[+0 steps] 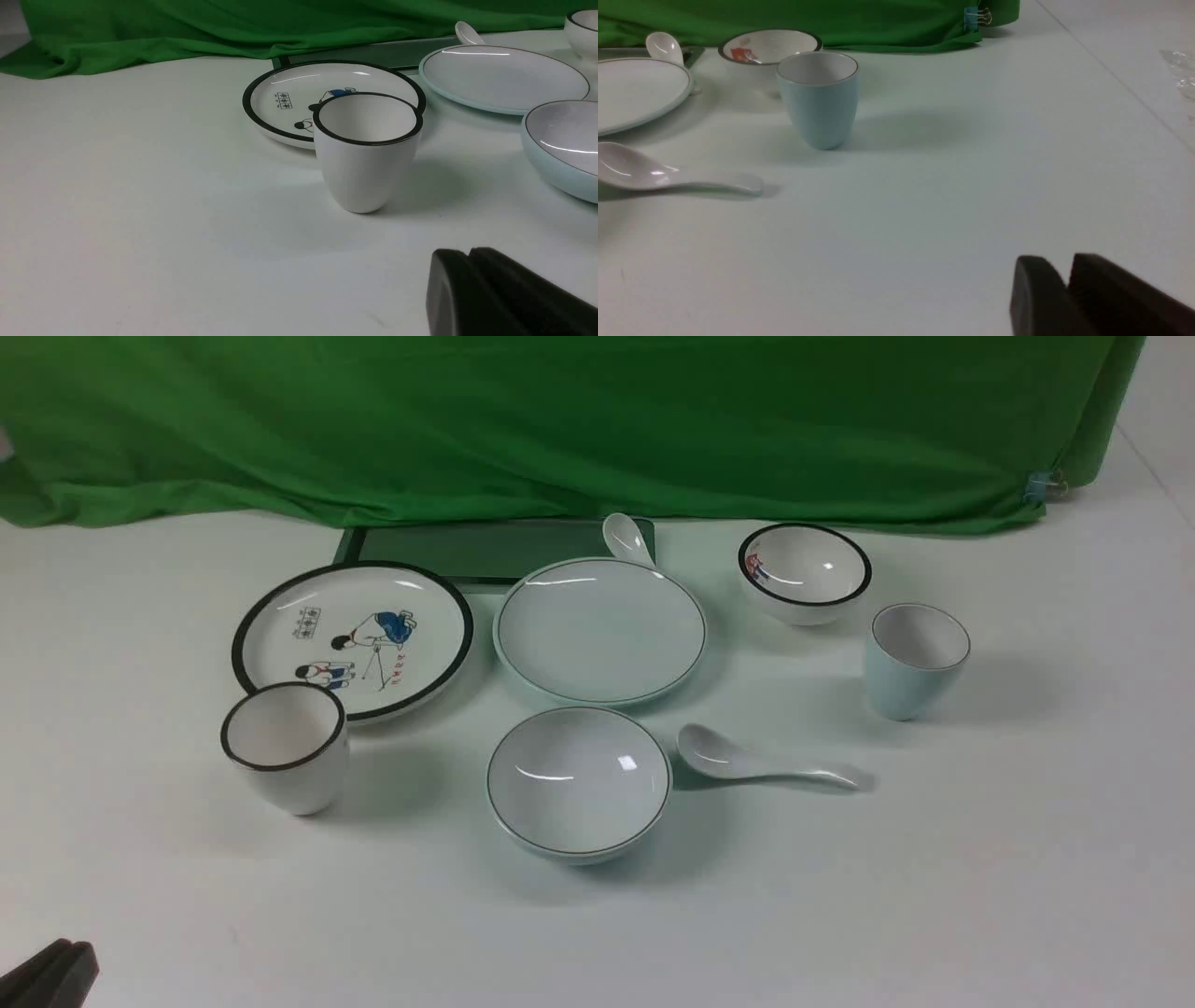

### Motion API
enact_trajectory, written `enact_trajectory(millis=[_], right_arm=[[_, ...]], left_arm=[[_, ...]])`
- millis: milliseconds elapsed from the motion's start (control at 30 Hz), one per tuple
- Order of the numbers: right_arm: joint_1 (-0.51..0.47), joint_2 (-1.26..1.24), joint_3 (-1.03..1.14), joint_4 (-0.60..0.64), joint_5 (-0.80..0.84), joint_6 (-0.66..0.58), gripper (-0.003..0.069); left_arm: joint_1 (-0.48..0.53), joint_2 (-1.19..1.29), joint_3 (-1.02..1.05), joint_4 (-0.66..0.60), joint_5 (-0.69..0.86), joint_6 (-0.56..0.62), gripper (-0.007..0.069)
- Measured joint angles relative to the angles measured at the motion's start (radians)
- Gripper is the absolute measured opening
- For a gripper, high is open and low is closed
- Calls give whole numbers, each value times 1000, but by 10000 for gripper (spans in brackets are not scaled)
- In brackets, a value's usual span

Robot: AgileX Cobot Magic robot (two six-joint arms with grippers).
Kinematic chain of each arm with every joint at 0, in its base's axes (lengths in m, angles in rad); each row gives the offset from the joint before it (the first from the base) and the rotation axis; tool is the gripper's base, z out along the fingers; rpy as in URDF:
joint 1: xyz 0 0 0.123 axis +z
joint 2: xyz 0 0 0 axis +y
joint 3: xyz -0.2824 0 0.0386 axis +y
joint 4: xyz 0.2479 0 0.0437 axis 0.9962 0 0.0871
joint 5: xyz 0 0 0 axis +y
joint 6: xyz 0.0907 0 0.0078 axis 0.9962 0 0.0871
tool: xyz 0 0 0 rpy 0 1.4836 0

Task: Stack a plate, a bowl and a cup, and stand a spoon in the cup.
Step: Use the left arm to grab a blue rice bowl

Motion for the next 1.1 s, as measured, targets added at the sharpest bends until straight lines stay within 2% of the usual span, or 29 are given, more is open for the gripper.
enact_trajectory(millis=[933,1100], right_arm=[[0,0,0,-12,0,-2,209],[0,0,0,-12,-28,-2,218]], left_arm=[[0,0,0,16,-8,0,-29],[0,0,0,19,-96,0,-29]])
